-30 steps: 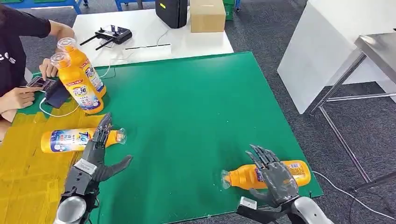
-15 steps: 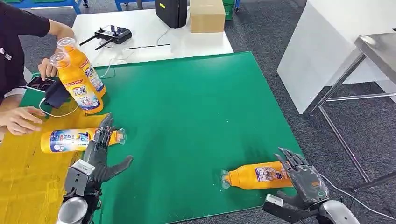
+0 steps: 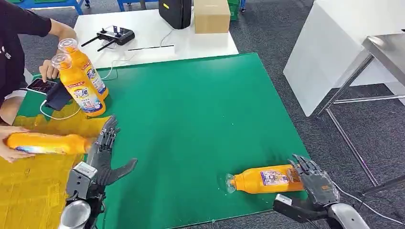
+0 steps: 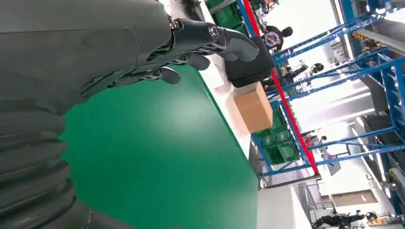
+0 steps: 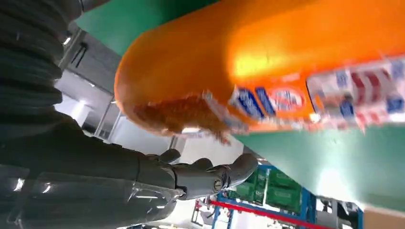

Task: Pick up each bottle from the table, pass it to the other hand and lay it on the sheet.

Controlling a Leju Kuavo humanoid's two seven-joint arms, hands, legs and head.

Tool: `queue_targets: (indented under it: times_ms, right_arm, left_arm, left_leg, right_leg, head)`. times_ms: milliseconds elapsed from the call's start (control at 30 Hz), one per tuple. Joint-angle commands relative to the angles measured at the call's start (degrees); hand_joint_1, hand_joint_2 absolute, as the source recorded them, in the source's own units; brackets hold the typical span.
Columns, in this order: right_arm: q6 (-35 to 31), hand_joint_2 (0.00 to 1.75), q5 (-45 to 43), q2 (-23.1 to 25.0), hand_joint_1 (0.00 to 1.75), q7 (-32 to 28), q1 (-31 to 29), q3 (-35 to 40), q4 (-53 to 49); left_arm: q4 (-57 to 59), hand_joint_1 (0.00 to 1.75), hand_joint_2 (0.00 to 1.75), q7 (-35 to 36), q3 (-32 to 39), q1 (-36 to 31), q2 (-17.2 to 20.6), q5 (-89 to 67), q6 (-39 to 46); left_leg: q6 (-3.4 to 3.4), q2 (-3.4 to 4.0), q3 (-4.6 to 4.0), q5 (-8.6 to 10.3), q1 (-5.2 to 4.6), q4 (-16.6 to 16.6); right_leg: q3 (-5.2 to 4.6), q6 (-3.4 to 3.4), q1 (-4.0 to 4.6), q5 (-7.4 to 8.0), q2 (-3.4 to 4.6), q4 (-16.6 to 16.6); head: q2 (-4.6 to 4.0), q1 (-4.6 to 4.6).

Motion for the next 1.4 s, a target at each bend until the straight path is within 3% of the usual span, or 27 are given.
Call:
queue_targets:
  times_ms: [33,233,267,300,333,400,533,1000,1033,1133,1233,1400]
  right_arm:
    - [0.9,1.75,2.0,3.7,0.00,0.3,-4.9,2.5,8.6]
    - [0.1,1.75,4.7,5.4,0.00,1.2,-7.6,5.1,12.2]
    - [0.0,1.75,5.0,5.8,0.14,1.2,-8.1,5.6,12.9]
    - [0.0,1.75,4.6,5.9,0.87,0.5,-8.2,6.0,13.2]
    - [0.0,1.75,4.4,5.7,1.38,0.2,-8.2,6.5,13.6]
    - [0.0,1.75,4.3,5.1,1.62,0.1,-8.1,7.3,14.0]
    - [0.0,1.75,4.3,4.9,1.75,0.1,-8.2,7.6,14.2]
    - [0.5,1.75,3.5,4.2,1.75,0.2,-8.7,8.6,14.2]
    - [-3.7,1.75,3.9,8.2,1.75,1.0,-10.2,6.3,13.0]
    - [-8.5,1.75,2.4,14.4,1.75,-0.2,-11.4,2.2,11.0]
    - [-14.9,1.75,-6.6,23.1,1.75,-5.2,-13.5,-3.4,7.6]
    - [-15.0,1.75,-6.7,23.0,1.75,-4.8,-13.7,-3.3,6.8]
  left_arm:
    - [3.2,0.00,1.75,0.5,-1.4,-2.4,-0.3,0.2,-0.2]
    - [4.0,0.00,1.75,1.0,-1.8,-2.9,-0.6,0.0,-0.3]
    - [4.1,0.00,1.75,1.0,-1.9,-2.9,-0.7,0.0,-0.3]
    - [4.2,0.00,1.75,1.1,-1.9,-2.9,-0.7,-0.1,-0.2]
    - [4.4,0.00,1.75,1.1,-2.0,-3.0,-0.7,-0.1,-0.2]
    - [5.0,0.00,1.75,1.1,-2.0,-3.3,-0.7,-0.1,-0.3]
    - [5.5,0.00,1.75,1.1,-2.1,-3.4,-1.0,-0.1,-0.2]
    - [6.0,0.00,1.75,1.4,-2.6,-3.6,-1.1,-0.3,0.0]
    - [5.4,0.00,1.75,1.8,-3.1,-3.3,-1.3,-0.9,0.2]
    - [4.2,0.00,1.75,2.1,-3.5,-2.6,-1.2,0.4,-1.6]
    - [2.8,0.00,1.75,2.3,-5.4,-2.1,-0.7,1.5,-3.4]
    - [3.0,0.00,1.75,2.1,-5.9,-2.2,-0.6,1.8,-3.4]
  left_leg:
    - [-0.08,-0.11,0.27,-0.06,0.11,-0.1]
    - [-0.08,-0.08,0.29,-0.03,0.12,-0.1]
    - [-0.07,-0.07,0.25,-0.02,0.11,-0.1]
    - [-0.05,-0.02,0.19,-0.01,0.08,-0.1]
    - [-0.13,-0.13,0.48,-0.09,0.19,-0.1]
    - [-0.10,-0.11,0.39,-0.04,0.14,-0.1]
    - [-0.10,-0.18,0.38,-0.05,0.13,-0.1]
    - [-0.08,-0.19,0.38,-0.04,0.11,-0.1]
    - [-0.08,-0.18,0.37,-0.04,0.10,-0.1]
    - [-0.08,0.06,0.29,-0.01,0.09,-0.1]
    - [-0.10,0.18,0.22,-0.03,0.09,0.0]
    - [-0.17,-0.01,0.25,-0.01,0.16,0.0]
  right_leg:
    - [0.30,-0.02,0.08,-0.03,0.10,-0.1]
    - [0.31,-0.02,0.08,0.00,0.10,-0.2]
    - [0.27,-0.03,0.09,0.01,0.10,-0.2]
    - [0.20,-0.02,0.07,0.02,0.09,-0.1]
    - [0.50,-0.05,0.14,-0.04,0.19,-0.2]
    - [0.42,-0.03,0.10,-0.01,0.12,-0.2]
    - [0.41,-0.03,0.10,-0.04,0.06,-0.2]
    - [0.38,-0.02,0.09,-0.05,0.02,-0.1]
    - [0.38,-0.02,0.08,-0.05,0.02,-0.1]
    - [0.24,-0.03,0.08,0.03,0.20,-0.1]
    - [0.15,-0.05,0.07,0.04,0.31,0.0]
    - [0.23,-0.04,0.12,-0.04,0.20,0.0]
  head:
    - [0.00,0.02]
    - [0.00,0.04]
    - [0.00,0.02]
    - [0.00,0.02]
    - [0.00,0.02]
    - [0.00,0.02]
    - [0.00,0.02]
    - [0.00,0.02]
    - [0.00,0.04]
    - [0.00,0.02]
    - [0.00,0.02]
    - [0.00,0.00]
